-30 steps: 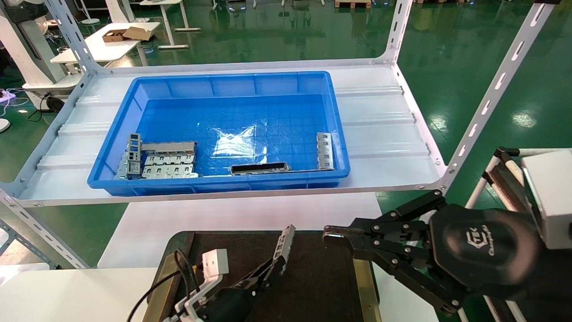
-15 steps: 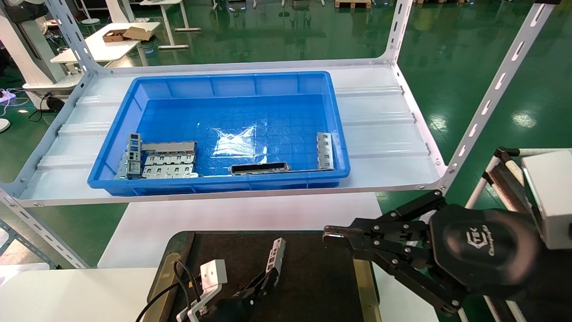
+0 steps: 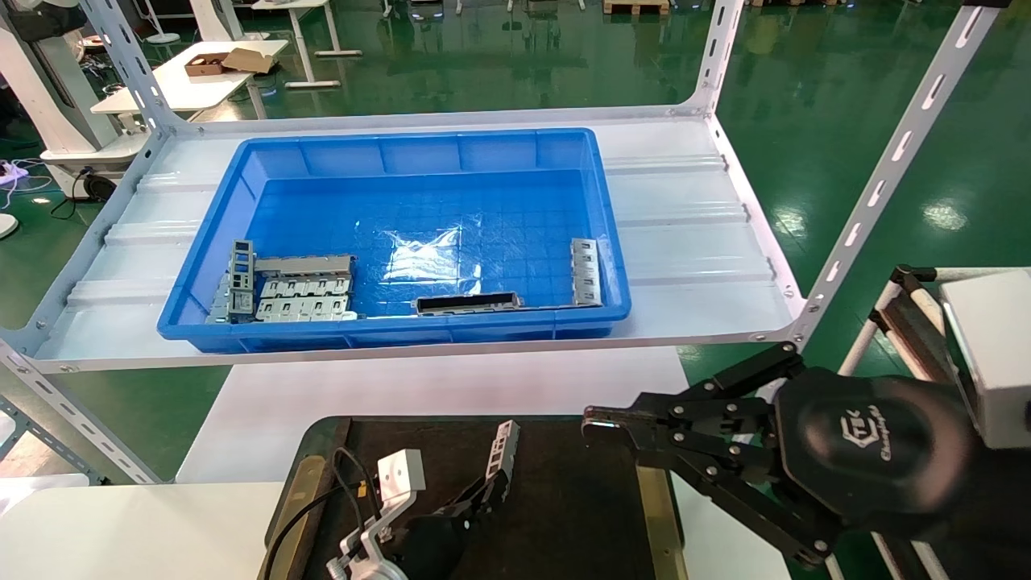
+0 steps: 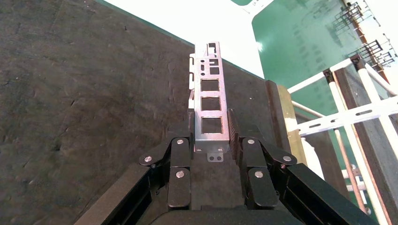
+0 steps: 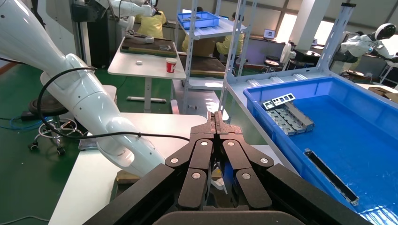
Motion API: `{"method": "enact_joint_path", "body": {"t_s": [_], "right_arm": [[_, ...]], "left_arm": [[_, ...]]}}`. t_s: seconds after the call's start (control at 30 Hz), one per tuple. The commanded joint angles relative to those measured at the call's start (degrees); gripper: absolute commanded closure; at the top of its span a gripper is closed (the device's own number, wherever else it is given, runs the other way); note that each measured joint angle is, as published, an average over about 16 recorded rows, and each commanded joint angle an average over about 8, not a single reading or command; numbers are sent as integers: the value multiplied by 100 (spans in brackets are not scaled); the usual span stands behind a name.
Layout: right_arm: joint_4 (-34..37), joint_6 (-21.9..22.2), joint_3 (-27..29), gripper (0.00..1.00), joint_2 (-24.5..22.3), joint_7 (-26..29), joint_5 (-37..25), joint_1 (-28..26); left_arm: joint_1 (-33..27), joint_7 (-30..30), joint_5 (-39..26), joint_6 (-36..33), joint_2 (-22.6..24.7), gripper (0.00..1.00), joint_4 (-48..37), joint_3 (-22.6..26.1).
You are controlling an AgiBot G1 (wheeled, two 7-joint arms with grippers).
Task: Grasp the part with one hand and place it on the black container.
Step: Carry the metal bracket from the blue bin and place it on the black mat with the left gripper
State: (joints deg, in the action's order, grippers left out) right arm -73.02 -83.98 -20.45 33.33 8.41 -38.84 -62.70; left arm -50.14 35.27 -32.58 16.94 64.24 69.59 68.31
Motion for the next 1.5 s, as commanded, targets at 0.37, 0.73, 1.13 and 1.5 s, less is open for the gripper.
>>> {"method": "enact_joint_path", "body": {"t_s": [0.37,0.73,1.13,1.5], "right_arm": [[0,0,-1,100,0,-1,1,0],[0,1,-2,100,-1,-1,1,-1],[0,1,-3,18,-1,-1,2,-1],[0,2,-4,0,-2,-2,3,-1]], "left_arm": [[-98,-34,-17,-130,286,100,-487,59],[-53,-27,-392,-354,569,100,-1026,-134],[63,48,-798,-645,731,25,-1405,-466],[147,106,-990,-790,788,0,-1431,-702]]}}
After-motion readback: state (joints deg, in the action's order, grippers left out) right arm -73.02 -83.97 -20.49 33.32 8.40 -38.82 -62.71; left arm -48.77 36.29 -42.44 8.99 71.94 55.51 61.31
